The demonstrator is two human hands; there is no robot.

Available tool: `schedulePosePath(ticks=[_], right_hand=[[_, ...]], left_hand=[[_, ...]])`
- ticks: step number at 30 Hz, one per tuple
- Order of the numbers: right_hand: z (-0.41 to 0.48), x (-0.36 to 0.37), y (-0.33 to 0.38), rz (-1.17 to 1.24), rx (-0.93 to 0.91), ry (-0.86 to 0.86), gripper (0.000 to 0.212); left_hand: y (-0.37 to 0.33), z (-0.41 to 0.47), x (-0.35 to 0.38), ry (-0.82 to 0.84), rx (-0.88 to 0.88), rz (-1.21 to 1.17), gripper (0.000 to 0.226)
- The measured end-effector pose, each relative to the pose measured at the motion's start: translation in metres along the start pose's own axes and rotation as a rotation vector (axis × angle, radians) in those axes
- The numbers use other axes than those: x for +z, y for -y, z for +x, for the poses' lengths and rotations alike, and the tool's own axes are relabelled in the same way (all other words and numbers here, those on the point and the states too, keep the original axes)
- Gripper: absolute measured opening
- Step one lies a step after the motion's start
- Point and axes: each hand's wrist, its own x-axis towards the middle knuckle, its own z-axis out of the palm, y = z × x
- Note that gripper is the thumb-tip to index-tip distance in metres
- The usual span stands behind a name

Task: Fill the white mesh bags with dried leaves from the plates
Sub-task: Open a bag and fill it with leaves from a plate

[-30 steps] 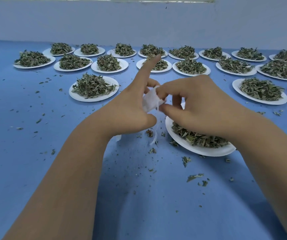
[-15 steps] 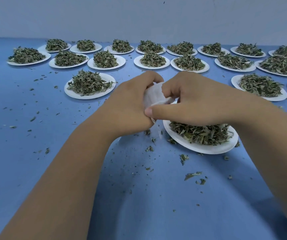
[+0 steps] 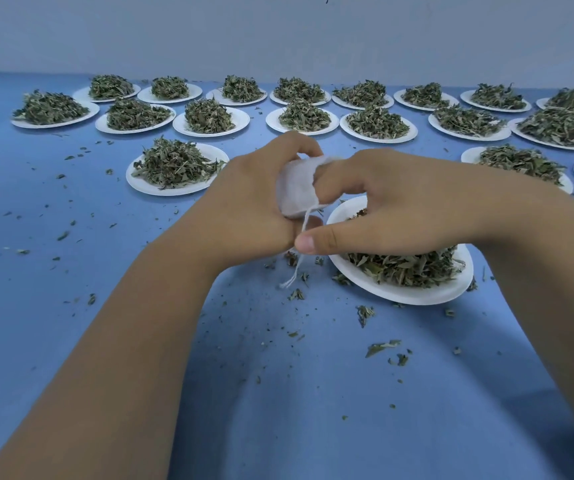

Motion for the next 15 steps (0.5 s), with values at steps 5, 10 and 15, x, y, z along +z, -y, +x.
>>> schedulePosePath(ticks=[5,10,15], right_hand=[[0.002,0.002,-0.001,0.12,-0.058,-0.046,0.009],[-0.014,-0.007,-0.009,0.158,-0.058,-0.279,0.018],[-0.046,-0.03,-0.039,-0.072,0.108,-0.18,0.032]], left_hand=[[-0.004,-0.002,0.006,-0.05,0.018,-0.024,0.03],[0.004,0.002,0.007,-0.114,0.015,0.124,0.03],[0.006,0.004,0.012,-0.107,0.056,0.235,0.03]])
